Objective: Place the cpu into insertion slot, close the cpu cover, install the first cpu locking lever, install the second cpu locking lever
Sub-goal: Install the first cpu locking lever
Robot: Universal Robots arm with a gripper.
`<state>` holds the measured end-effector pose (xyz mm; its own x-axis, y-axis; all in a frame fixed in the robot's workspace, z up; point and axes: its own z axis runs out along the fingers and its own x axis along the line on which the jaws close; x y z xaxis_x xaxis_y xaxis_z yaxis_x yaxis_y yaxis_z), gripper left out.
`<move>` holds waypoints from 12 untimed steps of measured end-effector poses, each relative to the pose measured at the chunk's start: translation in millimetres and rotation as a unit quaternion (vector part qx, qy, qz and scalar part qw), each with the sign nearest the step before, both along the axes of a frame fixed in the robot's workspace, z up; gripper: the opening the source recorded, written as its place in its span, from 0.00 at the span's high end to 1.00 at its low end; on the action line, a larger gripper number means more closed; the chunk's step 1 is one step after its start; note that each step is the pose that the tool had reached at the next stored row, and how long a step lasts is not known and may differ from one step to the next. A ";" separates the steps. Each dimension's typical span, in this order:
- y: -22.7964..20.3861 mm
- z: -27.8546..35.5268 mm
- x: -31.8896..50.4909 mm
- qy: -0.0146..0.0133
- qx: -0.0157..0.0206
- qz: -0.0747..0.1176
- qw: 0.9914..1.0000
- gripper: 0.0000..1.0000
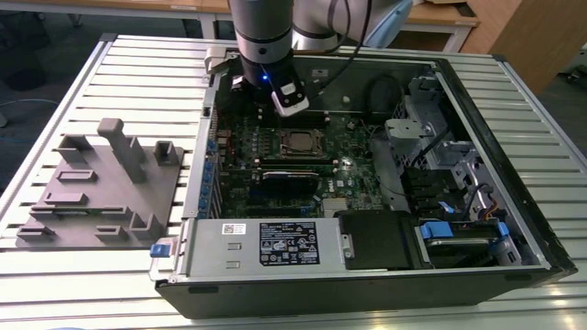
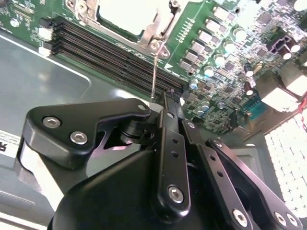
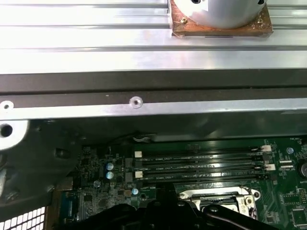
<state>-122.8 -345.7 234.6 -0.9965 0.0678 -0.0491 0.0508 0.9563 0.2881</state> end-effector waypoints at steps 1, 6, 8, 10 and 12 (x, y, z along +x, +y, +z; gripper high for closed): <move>0.0 0.0 1.6 0.000 0.000 0.000 1.000 0.90; 0.0 0.0 10.2 0.000 0.000 0.000 1.000 0.90; 0.0 0.0 13.2 0.000 0.000 0.000 1.000 0.90; 0.0 0.0 16.1 0.000 0.000 0.000 1.000 0.90; 0.0 0.0 18.5 0.000 0.000 0.000 1.000 0.90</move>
